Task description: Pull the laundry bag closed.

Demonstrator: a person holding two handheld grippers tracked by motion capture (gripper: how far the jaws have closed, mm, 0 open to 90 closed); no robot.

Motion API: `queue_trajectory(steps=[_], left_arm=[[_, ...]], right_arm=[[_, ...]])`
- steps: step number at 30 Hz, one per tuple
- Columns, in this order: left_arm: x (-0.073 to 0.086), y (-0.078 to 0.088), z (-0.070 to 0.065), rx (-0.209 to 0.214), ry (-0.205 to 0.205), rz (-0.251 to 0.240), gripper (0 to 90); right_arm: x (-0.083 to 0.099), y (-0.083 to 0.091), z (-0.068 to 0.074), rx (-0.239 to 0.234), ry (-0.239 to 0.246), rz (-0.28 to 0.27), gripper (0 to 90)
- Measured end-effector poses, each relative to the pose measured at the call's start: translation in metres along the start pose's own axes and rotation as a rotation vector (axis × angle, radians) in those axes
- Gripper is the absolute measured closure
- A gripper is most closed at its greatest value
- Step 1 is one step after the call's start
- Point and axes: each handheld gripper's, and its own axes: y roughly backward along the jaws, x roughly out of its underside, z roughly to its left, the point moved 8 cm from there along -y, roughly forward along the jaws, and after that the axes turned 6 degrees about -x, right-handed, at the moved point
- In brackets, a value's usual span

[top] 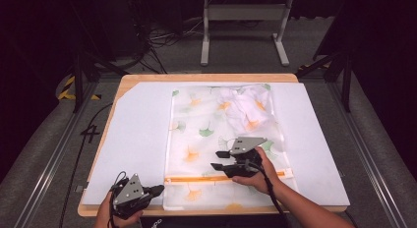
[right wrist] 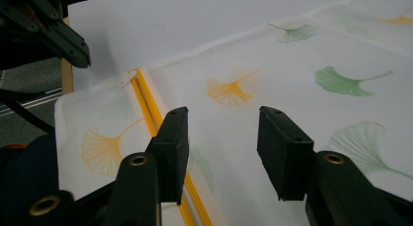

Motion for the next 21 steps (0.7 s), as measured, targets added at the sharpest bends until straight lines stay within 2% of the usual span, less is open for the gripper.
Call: queue_trajectory(steps=[5, 7, 11, 15, 18, 21], left_arm=[[0.002, -0.011, -0.008, 0.025, -0.033, 0.038, 88.9], [0.004, -0.014, -0.009, 0.023, -0.043, 0.050, 88.6], [0.008, -0.017, -0.006, 0.020, -0.047, 0.069, 88.1], [0.010, -0.018, -0.008, 0.029, -0.060, 0.080, 88.8], [0.011, -0.019, -0.008, 0.035, -0.052, 0.074, 89.0], [0.011, -0.019, -0.008, 0.033, -0.056, 0.077, 89.3]], right_arm=[[-0.010, -0.034, 0.018, -0.052, 0.013, 0.025, 59.1], [-0.016, -0.049, 0.026, -0.070, 0.026, 0.033, 64.0], [-0.026, -0.073, 0.043, -0.111, 0.039, 0.044, 67.0], [-0.029, -0.097, 0.055, -0.106, 0.059, 0.079, 63.4], [-0.029, -0.112, 0.059, -0.095, 0.049, 0.097, 59.0], [-0.029, -0.122, 0.062, -0.096, 0.046, 0.106, 59.6]])
